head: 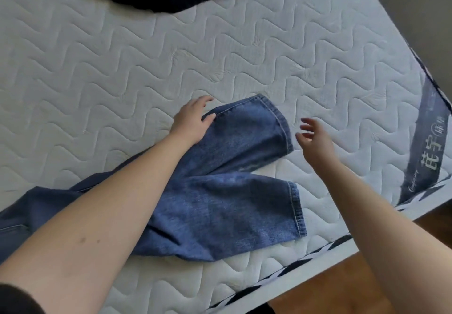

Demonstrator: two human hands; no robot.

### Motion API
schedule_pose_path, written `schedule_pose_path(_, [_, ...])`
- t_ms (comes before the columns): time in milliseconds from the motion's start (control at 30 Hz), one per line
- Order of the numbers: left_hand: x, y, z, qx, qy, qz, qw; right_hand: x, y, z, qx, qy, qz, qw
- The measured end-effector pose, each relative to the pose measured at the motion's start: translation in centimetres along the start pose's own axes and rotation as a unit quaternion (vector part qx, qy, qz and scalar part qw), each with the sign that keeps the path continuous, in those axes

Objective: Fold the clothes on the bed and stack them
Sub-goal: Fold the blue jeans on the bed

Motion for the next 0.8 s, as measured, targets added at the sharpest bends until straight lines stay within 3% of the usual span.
schedule_pose_path(100, [0.2, -1.3, 3.2, 0.017, 0.033, 0.022, 0.999, 2.0, 2.3, 0.8, 0.047, -0.005, 0.010, 0.999])
schedule_pose_path(200, [2.6, -3.1, 8.6, 0.030, -0.064, 0.019, 0.997, 5.1, 4.7, 4.2, 0.050, -0.079, 0.067, 0.993])
schedule_pose_path(300, [5.5, -5.2, 13.5, 0.028, -0.178, -0.052, 0.982, 8.1, 6.3, 7.5, -0.010, -0.187, 0.226, 0.956])
schedule_pose_path(433, [7.0, -6.9, 16.8, 0.002, -0.198, -0.171, 0.965, 10.3, 5.6, 10.3, -0.042, -0.259, 0.322, 0.910])
schedule_pose_path(500, [7.1, -7.1, 18.0, 0.000, -0.196, -0.174, 0.965, 11.6, 4.3, 12.1, -0.048, -0.298, 0.318, 0.899])
schedule_pose_path(600, [5.8, -7.8, 19.7, -0.018, -0.140, -0.065, 0.988, 14.0, 1.9, 15.6, -0.065, -0.359, 0.257, 0.895])
schedule_pose_path(667, [4.4, -9.2, 21.4, -0.046, -0.113, -0.008, 0.992, 16.5, 0.4, 18.7, -0.088, -0.423, 0.238, 0.870])
schedule_pose_path(800, [0.7, -13.7, 26.7, -0.108, -0.147, 0.020, 0.983, 21.9, -1.0, 24.1, -0.098, -0.504, 0.217, 0.830])
Point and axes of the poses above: each hand's wrist, its own z-axis away from the middle knuckle, its own x-axis out of the palm, y = z × x, the point moved 6 cm from there along -z, towards the middle knuckle, and after that the axes turned 3 degrees about x, right-handed, at the moved point
